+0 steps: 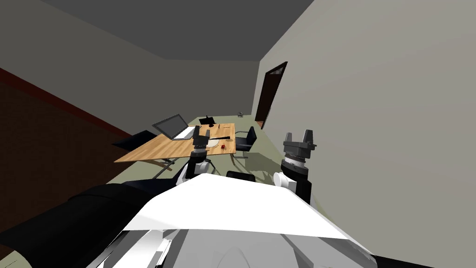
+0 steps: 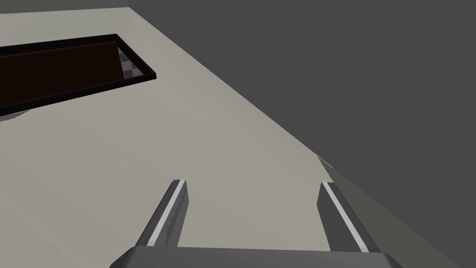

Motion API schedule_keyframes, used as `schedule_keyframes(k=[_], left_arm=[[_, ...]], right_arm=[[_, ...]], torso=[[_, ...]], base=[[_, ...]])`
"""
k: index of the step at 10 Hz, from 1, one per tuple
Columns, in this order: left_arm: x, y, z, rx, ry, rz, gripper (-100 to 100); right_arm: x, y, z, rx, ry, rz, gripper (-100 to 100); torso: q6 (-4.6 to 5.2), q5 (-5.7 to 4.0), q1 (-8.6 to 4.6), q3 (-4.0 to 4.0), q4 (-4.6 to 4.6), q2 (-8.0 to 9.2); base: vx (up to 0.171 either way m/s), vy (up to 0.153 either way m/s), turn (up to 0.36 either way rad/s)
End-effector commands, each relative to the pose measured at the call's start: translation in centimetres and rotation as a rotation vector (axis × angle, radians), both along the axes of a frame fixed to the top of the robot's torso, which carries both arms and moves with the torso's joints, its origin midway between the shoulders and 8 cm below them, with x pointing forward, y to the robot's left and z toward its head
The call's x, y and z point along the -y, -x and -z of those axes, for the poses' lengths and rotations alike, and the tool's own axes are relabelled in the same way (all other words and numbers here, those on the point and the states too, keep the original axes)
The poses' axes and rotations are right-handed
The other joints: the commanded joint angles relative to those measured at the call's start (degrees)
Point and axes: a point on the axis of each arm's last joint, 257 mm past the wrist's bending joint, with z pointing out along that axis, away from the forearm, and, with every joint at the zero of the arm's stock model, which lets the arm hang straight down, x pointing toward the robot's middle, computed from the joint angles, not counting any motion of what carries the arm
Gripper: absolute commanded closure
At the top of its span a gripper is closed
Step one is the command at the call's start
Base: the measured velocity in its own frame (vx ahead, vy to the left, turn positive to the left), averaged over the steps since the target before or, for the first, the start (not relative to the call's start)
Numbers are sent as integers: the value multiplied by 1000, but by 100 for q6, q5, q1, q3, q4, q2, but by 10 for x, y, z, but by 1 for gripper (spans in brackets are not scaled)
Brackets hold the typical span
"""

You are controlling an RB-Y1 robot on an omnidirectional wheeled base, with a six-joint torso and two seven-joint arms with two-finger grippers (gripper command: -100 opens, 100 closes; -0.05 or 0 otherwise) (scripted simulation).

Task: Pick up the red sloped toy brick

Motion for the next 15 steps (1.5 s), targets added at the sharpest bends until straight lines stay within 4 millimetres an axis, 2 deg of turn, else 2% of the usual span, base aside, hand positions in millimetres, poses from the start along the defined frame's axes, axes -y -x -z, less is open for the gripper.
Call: schedule_keyframes(k=[1, 6, 7, 8, 9, 10, 11, 12, 13, 14, 15], left_arm=[[-4, -6, 5, -27, 6, 3, -100], [-41, -32, 30, -159, 64, 1, -100], [-42, -33, 33, -171, 67, -1, -100], [-54, -38, 37, -195, 89, -5, -100], [-55, -40, 40, -208, 92, -8, -100], [-67, -45, 46, -237, 119, -14, -100], [-68, -46, 48, -247, 122, -17, -100], [-82, -51, 55, -278, 153, -25, -100], [-82, -52, 57, -285, 155, -27, -100], [-96, -56, 62, -309, 188, -35, -100], [-97, -57, 66, -324, 192, -40, -100]], right_arm=[[0, 0, 0, 0, 0, 0, 0], [0, 0, 0, 0, 0, 0, 0], [0, 0, 0, 0, 0, 0, 0], [0, 0, 0, 0, 0, 0, 0], [0, 0, 0, 0, 0, 0, 0], [0, 0, 0, 0, 0, 0, 0], [0, 0, 0, 0, 0, 0, 0], [0, 0, 0, 0, 0, 0, 0], [0, 0, 0, 0, 0, 0, 0], [0, 0, 0, 0, 0, 0, 0], [0, 0, 0, 0, 0, 0, 0]], torso=[[0, 0, 0, 0, 0, 0], [0, -1, -3, -1, -1, -2], [0, 1, 4, -2, -1, -3], [0, 2, 13, 0, 0, 1], [0, 2, 8, 2, 1, 3], [0, 2, 12, 1, 0, 2], [0, 1, 3, -2, -1, -4], [0, 1, 6, -1, -1, -1], [0, 1, 6, 1, 0, 3], [0, 2, 10, 4, 1, 8], [0, 2, 10, 2, 1, 4]], base=[[37, -73, 11], [55, -103, 22], [43, -63, 12], [41, -81, 19], [47, -69, 15], [68, -97, 14], [53, -85, 16], [37, -87, 16], [30, -74, 10], [43, -81, 15], [55, -75, 11]])
